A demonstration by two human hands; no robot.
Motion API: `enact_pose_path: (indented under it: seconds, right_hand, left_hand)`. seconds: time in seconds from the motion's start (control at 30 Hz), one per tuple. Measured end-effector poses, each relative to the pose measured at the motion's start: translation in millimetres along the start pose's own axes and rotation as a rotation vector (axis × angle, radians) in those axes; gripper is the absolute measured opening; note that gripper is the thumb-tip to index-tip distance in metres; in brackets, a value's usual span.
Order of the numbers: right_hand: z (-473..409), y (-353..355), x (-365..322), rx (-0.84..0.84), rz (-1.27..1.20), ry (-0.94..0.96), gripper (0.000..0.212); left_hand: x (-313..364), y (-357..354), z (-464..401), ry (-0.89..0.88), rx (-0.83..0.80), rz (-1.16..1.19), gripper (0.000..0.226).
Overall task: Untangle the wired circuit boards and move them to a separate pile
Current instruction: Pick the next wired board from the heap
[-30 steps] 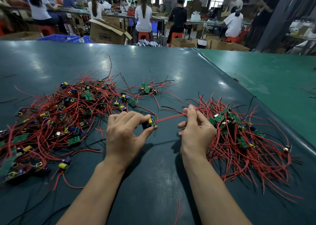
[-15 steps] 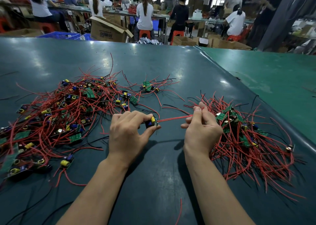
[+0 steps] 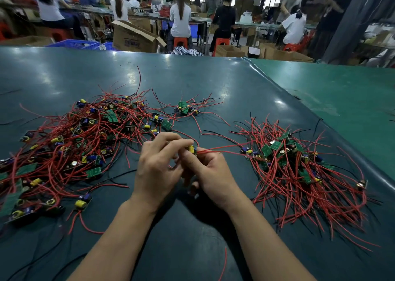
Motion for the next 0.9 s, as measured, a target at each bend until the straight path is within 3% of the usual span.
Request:
enact_pose_path:
  seconds: [0.1,0.2,0.33,0.47,0.57,0.73,0.9]
  right_hand:
    - [-2,19,-9,0.229,0.058,0.067,0.02]
    - [3,46,-6,0.473,-0.039,0.029,0.028]
    - [13,61,-10,0.691,-0.002,0.042,0.033]
    - [21,92,3,0.94,-0.434,-0.023,0.042]
    - [20,93,19,0.911,-0.602,-0.153,0.055]
    - [8,76,21,0.78,-0.452,-0.198,0.034]
    - [6,74,25,0.73,-0.417,-0.218,0.038]
  left_hand:
    - [-2,10,-3,-0.05,0.049,-0.065,0.021]
    - [-2,28,-3,-0.092,0.22,-0.231,0.013]
    - [-14,41,-1,0.065,0.373,-0.32,0.018]
    - [-20,44,1,0.161,0.416,-0.398,0.016]
    - [-27,42,3,0.291,0.378,-0.485,0.017]
    - [-69,38,22,0.791,0.101,-0.67,0.033]
    - [-72,32,19,0.782,0.016,-0.738,0.043]
Point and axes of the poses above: each hand's wrist, its own z-axis away from the middle knuckle, its own y-axis out of the back of the hand, x = y × z, the point moved 7 cm from there along -z, towards the middle knuckle, and after that the axes turned 13 degrees about z, right-handed, at the moved point
